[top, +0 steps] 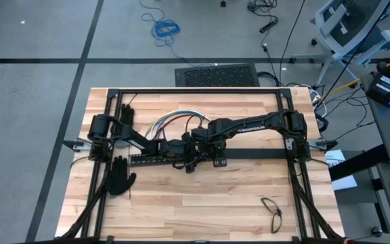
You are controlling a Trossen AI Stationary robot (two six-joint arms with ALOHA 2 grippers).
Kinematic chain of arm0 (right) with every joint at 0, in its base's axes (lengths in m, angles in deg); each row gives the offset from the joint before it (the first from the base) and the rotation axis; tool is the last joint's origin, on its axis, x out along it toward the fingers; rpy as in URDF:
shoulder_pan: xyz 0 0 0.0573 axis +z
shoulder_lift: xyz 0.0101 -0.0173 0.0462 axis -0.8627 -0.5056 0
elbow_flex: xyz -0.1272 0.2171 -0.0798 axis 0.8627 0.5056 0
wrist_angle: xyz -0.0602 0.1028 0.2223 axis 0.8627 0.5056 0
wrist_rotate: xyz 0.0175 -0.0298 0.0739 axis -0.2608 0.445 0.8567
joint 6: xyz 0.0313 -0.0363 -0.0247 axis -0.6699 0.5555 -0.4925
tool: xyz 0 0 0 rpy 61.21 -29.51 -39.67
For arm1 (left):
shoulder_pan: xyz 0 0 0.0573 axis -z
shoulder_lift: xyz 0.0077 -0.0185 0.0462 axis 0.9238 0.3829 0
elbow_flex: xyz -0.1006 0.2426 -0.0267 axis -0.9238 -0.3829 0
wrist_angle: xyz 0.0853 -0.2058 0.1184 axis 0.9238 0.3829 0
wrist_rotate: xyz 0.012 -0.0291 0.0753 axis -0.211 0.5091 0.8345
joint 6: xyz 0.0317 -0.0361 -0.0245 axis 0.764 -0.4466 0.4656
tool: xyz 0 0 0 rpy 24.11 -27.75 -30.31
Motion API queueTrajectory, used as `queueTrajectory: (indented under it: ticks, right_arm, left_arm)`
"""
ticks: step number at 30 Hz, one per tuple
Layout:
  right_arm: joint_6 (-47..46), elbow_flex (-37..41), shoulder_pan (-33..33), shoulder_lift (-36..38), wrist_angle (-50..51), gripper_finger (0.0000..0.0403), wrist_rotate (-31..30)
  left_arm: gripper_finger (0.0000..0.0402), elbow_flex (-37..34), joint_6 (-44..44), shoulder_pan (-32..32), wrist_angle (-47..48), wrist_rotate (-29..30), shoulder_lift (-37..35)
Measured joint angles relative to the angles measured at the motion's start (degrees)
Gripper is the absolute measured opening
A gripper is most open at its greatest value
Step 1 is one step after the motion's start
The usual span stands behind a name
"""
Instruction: Ziptie cables
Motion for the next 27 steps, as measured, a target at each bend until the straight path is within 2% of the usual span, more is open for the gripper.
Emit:
queueTrajectory:
  ticks: [8, 13, 27]
  right_arm:
    - [0.3, 0.0, 0.0, 0.0, -0.1, 0.0213, 0.4]
    - [0.3, 0.0, 0.0, 0.0, -0.1, 0.0213, 0.4]
    - [0.0, 0.0, 0.0, 0.0, -0.3, 0.0213, 0.2]
  left_arm:
    - [0.0311, 0.0, -4.2, 0.2, -1.3, -4.4, -0.1]
    - [0.0308, 0.0, -5.0, 0.2, -0.9, -6.4, -0.1]
    - [0.0308, 0.0, -5.5, 0.2, -0.2, -5.9, -0.1]
